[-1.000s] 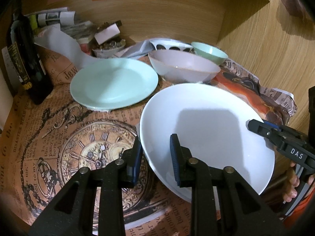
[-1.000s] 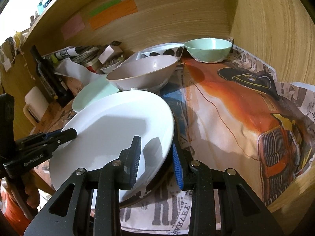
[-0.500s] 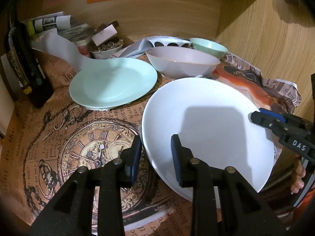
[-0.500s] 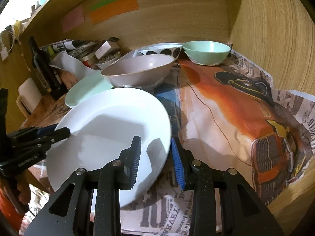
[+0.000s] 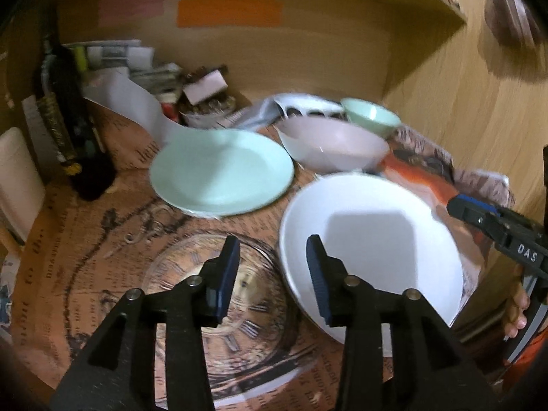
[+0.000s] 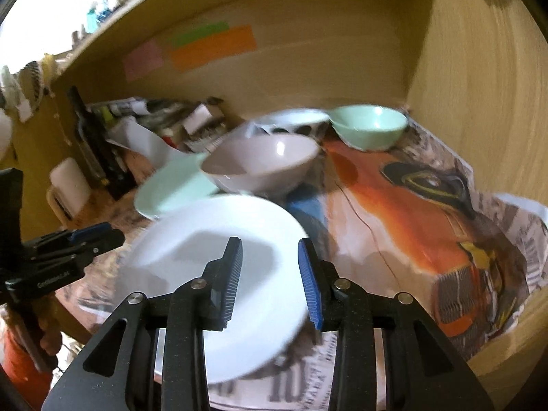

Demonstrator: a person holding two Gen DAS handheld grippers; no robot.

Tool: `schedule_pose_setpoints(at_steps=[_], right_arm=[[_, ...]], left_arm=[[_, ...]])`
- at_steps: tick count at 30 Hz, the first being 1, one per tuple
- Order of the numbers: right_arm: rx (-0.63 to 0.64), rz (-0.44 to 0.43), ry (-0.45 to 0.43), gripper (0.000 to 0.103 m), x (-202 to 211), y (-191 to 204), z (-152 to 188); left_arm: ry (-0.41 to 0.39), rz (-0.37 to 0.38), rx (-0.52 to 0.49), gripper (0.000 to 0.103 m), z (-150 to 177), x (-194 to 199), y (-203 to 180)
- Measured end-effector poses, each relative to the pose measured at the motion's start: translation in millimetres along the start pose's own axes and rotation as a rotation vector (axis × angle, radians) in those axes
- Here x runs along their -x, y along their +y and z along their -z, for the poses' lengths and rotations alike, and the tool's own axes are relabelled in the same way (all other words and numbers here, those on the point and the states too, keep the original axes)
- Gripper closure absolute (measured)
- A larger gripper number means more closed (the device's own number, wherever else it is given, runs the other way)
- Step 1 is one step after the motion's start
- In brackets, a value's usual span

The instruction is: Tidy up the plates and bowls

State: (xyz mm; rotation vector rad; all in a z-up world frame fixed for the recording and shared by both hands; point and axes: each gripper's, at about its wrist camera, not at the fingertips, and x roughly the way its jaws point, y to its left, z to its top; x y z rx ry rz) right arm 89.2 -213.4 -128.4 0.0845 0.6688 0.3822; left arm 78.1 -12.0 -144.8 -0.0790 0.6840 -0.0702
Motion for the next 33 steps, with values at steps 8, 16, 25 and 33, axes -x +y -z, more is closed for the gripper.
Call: schedule_pose_setpoints(at_steps=[8,16,25,33], right_arm=[[0.043,-0.11,-0.051,0.064,-4,33,-19],[0.099,-0.147,-0.017,0.064,-37,64,-36],[0.146,-0.153,0.103,0.064,-83,90,-48],[0.175,-0.081,0.215,0.064,-129,105,-49]], left_arm=[[-0.127,-0.055,0.063,0.048,-19,36,34],[-0.147,-0.097,0.131,0.044,-30,38,70],[-0.066,-0.114,0.176,0.044,-42,1,110],[0.019,-0.091,0.157,0.044,-52,-42,130]])
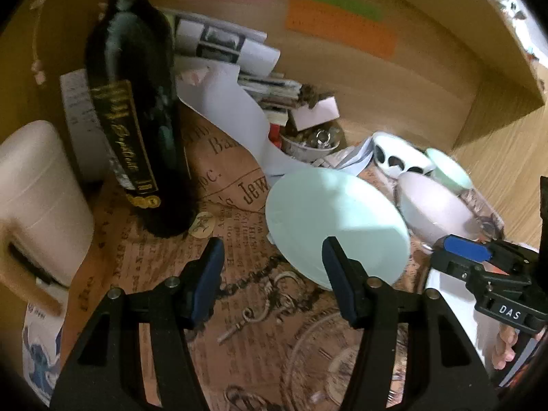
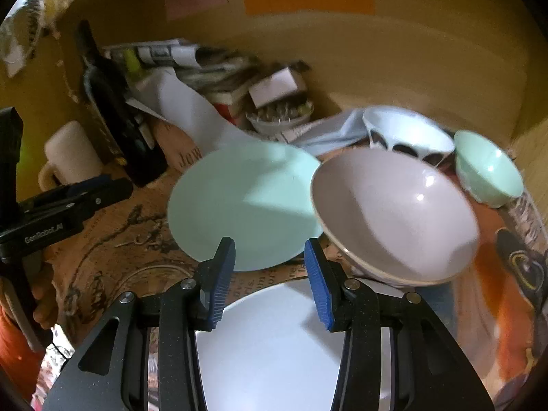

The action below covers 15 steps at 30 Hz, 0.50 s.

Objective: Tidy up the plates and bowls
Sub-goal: 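Move the left tool to the mint green plate rim and grasp it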

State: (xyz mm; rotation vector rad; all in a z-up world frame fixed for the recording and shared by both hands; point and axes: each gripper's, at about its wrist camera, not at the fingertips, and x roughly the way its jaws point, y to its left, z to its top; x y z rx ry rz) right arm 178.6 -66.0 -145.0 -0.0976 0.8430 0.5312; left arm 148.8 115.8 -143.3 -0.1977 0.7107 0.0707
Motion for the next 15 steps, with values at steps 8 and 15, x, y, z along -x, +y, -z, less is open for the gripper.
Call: schedule_pose_setpoints(at_steps=[8,15], right_arm=[[-0.05,0.043,0.076,0.064,-23,-1,-4],[-0.071,0.081,0.119,0.07,-34,-6,-12]], left_arm=[[0.086,0.051,-0.045,0.056,-10,-38,3],[0.166,0.099,-0.064,0.074,-9,-65,2]])
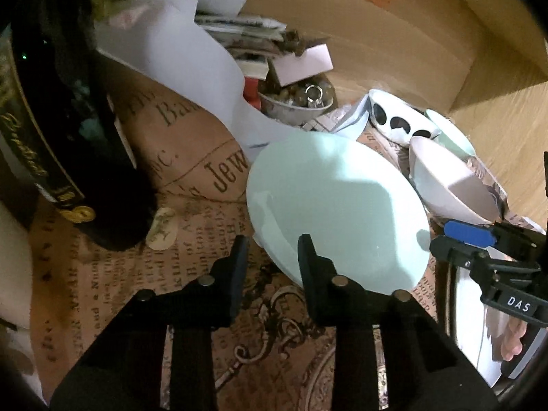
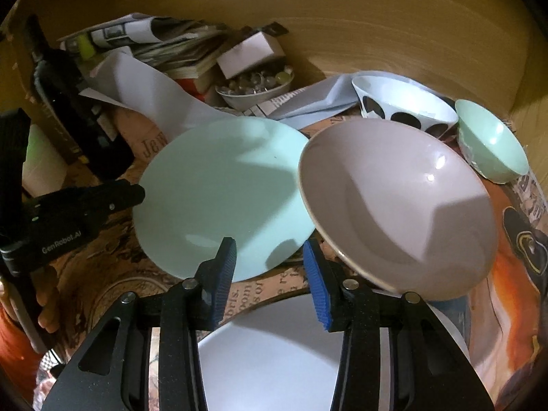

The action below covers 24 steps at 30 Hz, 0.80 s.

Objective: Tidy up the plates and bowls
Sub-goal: 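Move the left tool to the mint green plate rim and grasp it, then lift the mint green plate with the left tool toward the plate stack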

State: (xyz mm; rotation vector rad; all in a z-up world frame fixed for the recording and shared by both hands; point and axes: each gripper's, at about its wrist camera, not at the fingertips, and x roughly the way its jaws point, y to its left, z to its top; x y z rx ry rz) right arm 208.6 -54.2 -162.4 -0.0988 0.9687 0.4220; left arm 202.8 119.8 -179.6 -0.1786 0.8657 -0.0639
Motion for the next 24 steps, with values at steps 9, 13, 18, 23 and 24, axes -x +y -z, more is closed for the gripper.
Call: schedule_pose_setpoints(at_steps=[9,13,18,23,24], right_arm=[[0.05,0.021,0.05,0.079,-9,11,-2],[-0.012,0.004,0.052,0.08,-11,3,-4],[-0.057,0.029,0.046,0.08,-11,-6,-5],[-0.078,0.043,0.047,0.08,-14,-12,-7],[-0.081,0.038,0.05,0.08,-15,-13,-8]], left_arm=[[0.037,-0.004,0.011,0.076,-2,-11,2],[0.048,0.006,0.008,0.08,-5,-17,0],[0.046,0.01,0.009,0.081,-6,-19,-2],[0.045,0.023,0.011,0.082,-5,-17,-1],[0.044,0.023,0.008,0.082,-4,-16,-1]])
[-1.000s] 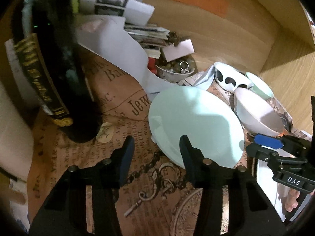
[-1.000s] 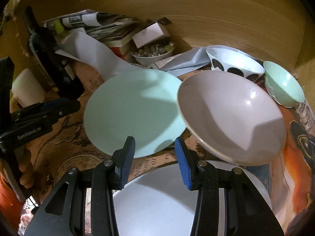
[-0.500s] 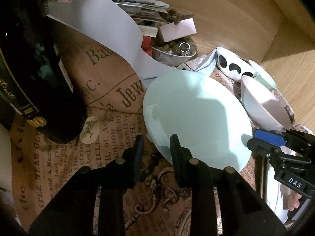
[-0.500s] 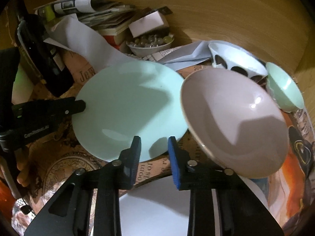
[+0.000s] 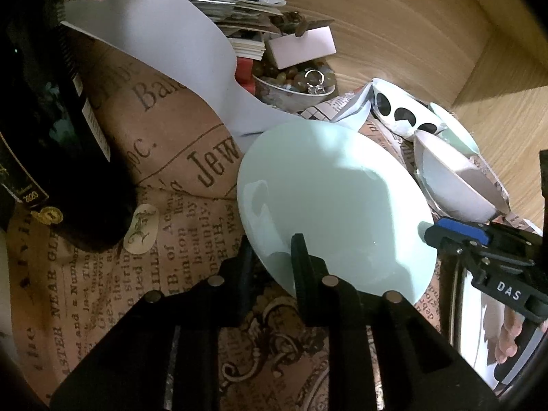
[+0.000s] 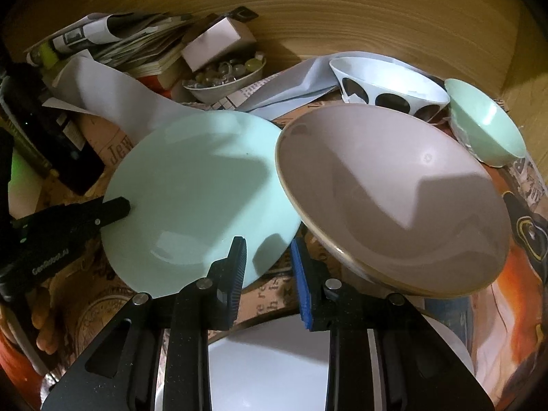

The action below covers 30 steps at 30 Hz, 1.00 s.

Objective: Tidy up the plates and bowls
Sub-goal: 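Lift the mint green plate with the left tool toward the plate stack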

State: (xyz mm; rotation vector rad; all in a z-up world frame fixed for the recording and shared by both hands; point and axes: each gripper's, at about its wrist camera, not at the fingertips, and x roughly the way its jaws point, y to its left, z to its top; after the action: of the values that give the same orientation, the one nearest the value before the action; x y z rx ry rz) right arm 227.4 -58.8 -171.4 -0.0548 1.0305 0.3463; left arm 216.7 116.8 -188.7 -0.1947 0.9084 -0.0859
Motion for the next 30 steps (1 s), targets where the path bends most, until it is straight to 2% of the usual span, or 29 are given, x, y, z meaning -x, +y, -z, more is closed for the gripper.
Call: schedule_pose_setpoints(at_steps=[4,11,18,21,23,24,27,30], right_arm=[[0.002,0.006,0.013,0.075,-5,3,-2],[0.049,-0.021,0.028,0.076,-4,14,2],[0.166,-0.041,0.041,0.076,1,43,12],[0.191,-0.088,0.05,0.077,6,52,17],[0.212,-0.172,0.09,0.087,7,59,20],[0.232,-0.186,0.105,0.087,6,66,22],[0.302,-0.108,0.067,0.087,4,80,26],[0.253,-0.114,0.05,0.087,4,71,22]], left_arm=[[-0.007,-0.001,-0.012,0.082,4,7,-3],[-0.009,-0.007,0.005,0.082,15,20,3],[-0.018,-0.012,0.037,0.082,33,40,20],[-0.024,-0.007,0.047,0.082,42,47,27],[-0.01,0.026,0.058,0.082,47,50,29],[-0.006,0.033,0.063,0.082,48,50,29],[-0.002,0.046,0.085,0.082,51,49,33],[-0.014,0.027,0.112,0.082,54,52,41]])
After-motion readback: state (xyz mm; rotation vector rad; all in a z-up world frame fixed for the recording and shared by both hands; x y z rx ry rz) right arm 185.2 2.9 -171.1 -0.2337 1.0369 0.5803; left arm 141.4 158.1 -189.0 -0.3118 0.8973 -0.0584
